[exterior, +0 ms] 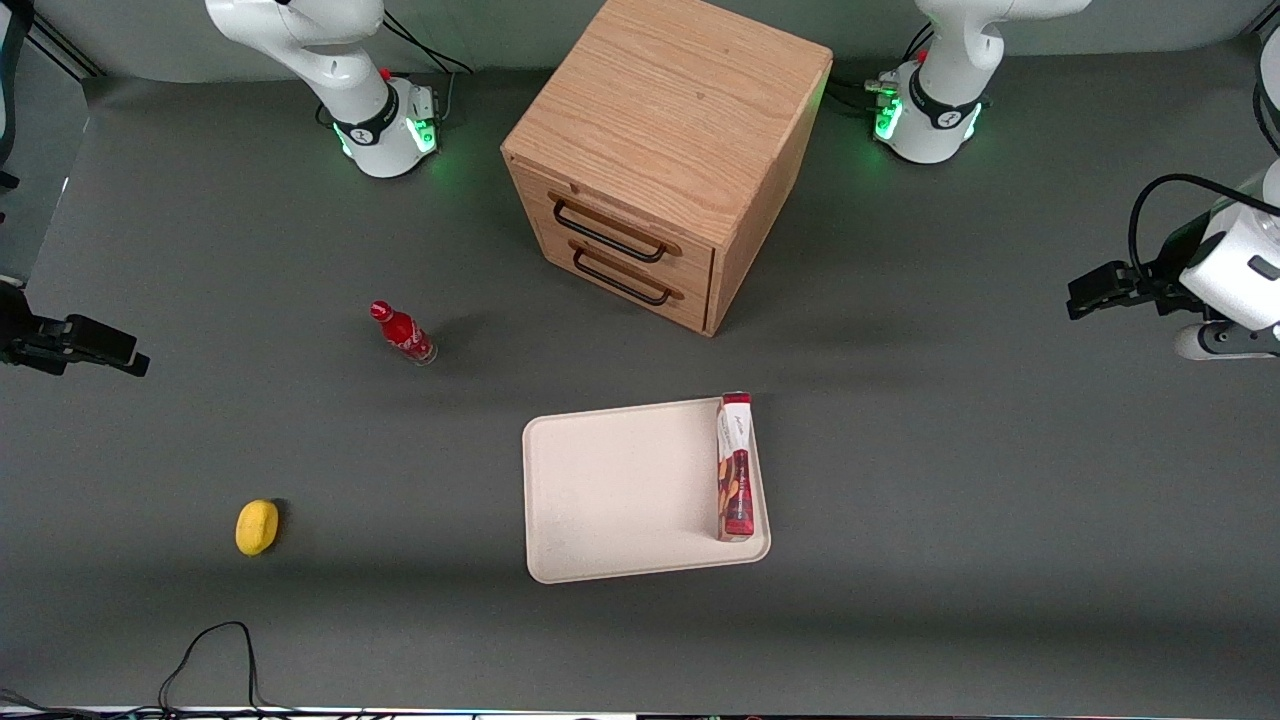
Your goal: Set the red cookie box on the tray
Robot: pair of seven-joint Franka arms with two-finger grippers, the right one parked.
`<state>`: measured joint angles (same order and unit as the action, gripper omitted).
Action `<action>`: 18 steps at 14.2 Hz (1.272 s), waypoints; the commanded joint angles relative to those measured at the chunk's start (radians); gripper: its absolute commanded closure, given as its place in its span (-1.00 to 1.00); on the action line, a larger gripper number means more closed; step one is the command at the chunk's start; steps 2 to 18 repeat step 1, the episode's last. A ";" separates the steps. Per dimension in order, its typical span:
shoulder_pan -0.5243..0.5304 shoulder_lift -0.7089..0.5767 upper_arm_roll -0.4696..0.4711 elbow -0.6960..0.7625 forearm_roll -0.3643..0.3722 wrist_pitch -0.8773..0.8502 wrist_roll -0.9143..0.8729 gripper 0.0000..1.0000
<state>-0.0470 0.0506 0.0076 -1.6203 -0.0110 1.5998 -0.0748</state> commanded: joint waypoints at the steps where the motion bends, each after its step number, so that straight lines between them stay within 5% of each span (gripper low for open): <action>1: 0.010 -0.009 -0.006 0.010 -0.007 -0.026 0.015 -1.00; 18: 0.010 -0.009 -0.006 0.010 -0.007 -0.026 0.015 -1.00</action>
